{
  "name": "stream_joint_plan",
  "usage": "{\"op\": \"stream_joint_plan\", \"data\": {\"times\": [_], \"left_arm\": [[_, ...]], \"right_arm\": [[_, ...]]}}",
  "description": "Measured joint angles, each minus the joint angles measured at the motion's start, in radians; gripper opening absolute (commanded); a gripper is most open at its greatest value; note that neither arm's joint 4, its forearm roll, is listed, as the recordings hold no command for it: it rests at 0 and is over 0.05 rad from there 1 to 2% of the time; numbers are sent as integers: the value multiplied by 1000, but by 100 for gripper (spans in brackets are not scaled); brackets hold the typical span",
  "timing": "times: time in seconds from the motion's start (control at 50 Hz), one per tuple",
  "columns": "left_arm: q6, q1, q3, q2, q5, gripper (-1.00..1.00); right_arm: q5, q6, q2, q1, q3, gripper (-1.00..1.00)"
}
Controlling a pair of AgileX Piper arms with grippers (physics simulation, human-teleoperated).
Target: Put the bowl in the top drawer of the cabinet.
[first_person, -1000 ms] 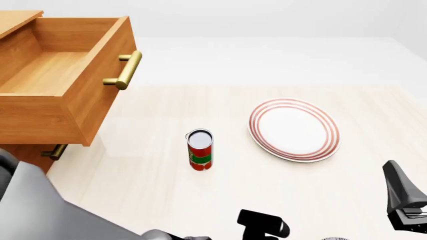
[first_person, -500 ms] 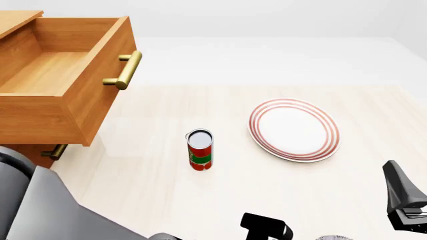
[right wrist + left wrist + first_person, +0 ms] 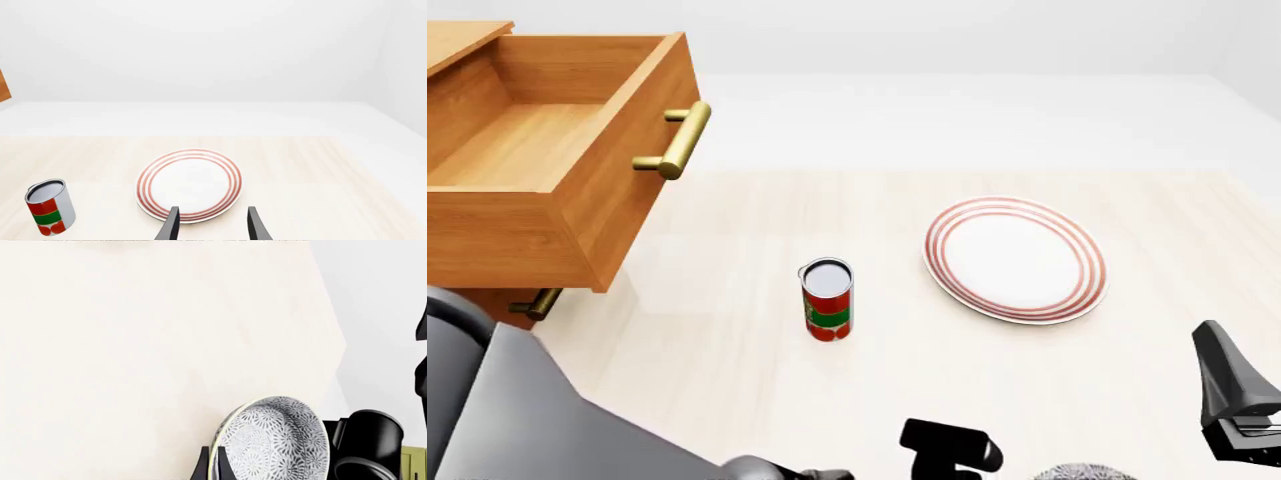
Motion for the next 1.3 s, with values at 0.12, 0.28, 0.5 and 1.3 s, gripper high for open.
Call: {"op": "stream_joint_plan", "data": {"times": [0.12,0.28,0.5,1.3], "left_arm": [[-1,5,7,-17,12,-100],[1,17,16,-49,34,-100],[21,47,23,-107,83,-100],[154,143,-43,-346,329,-100]], "right_arm": [[0,0,0,0,0,100],[0,0,0,0,0,100],[0,0,0,0,0,100],[0,0,0,0,0,100]]}}
